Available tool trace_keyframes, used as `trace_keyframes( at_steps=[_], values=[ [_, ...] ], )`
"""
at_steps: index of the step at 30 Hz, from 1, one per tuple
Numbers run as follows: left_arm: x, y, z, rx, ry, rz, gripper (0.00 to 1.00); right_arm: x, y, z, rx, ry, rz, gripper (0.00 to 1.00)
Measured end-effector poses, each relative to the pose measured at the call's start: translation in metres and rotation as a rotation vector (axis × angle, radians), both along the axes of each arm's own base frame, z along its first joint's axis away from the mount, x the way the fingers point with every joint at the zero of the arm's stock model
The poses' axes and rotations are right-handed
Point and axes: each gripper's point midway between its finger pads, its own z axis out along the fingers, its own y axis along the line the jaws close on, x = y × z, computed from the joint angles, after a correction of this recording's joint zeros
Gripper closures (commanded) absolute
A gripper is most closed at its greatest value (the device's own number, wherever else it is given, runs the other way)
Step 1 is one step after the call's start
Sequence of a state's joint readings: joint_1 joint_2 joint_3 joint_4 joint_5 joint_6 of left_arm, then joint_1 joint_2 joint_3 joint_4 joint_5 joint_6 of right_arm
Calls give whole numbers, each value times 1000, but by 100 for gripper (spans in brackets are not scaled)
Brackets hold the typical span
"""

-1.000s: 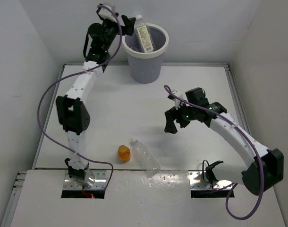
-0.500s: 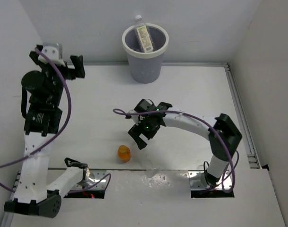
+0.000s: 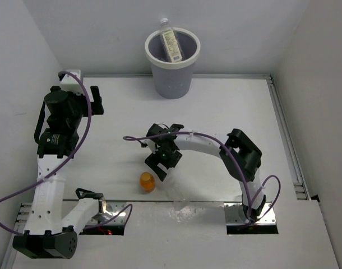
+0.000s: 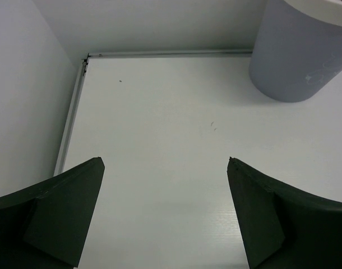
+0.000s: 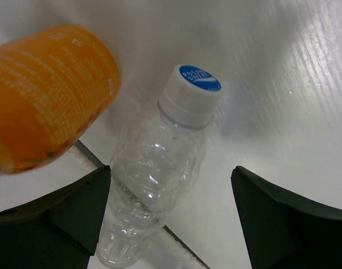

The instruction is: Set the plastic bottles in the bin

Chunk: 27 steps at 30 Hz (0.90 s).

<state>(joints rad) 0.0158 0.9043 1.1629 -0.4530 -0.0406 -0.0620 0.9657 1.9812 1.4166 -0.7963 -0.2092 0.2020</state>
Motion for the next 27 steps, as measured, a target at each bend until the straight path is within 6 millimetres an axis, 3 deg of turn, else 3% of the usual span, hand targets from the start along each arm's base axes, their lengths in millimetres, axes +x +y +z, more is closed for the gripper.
trace_keyframes(
  at_steps=[7,10,11,15,18,20,22,25,27],
  values=[
    [4,-2,1,-12,12,-12,1,-8,-5,-29,-85,65,5,31],
    [4,-3,1,-16,12,-18,1,-10,-7,-30,-102,78,10,50],
    [4,-3,1,-16,13,-18,1,-9,-6,-30,-100,77,10,64],
    [7,-4,1,-17,22,-22,1,-4,-7,-24,-95,82,15,91],
    [10,-7,1,-21,22,-38,1,11,-5,-8,-73,70,21,100],
    [12,-11,2,-32,16,-58,1,38,2,17,-21,39,1,100],
    [15,-14,4,-40,7,-75,1,81,14,55,82,-35,-49,100],
    [21,-21,10,-53,-24,-109,1,181,17,145,319,-267,-191,100],
    [27,-26,17,-61,-53,-138,1,239,-8,210,466,-454,-312,100]
  ],
)
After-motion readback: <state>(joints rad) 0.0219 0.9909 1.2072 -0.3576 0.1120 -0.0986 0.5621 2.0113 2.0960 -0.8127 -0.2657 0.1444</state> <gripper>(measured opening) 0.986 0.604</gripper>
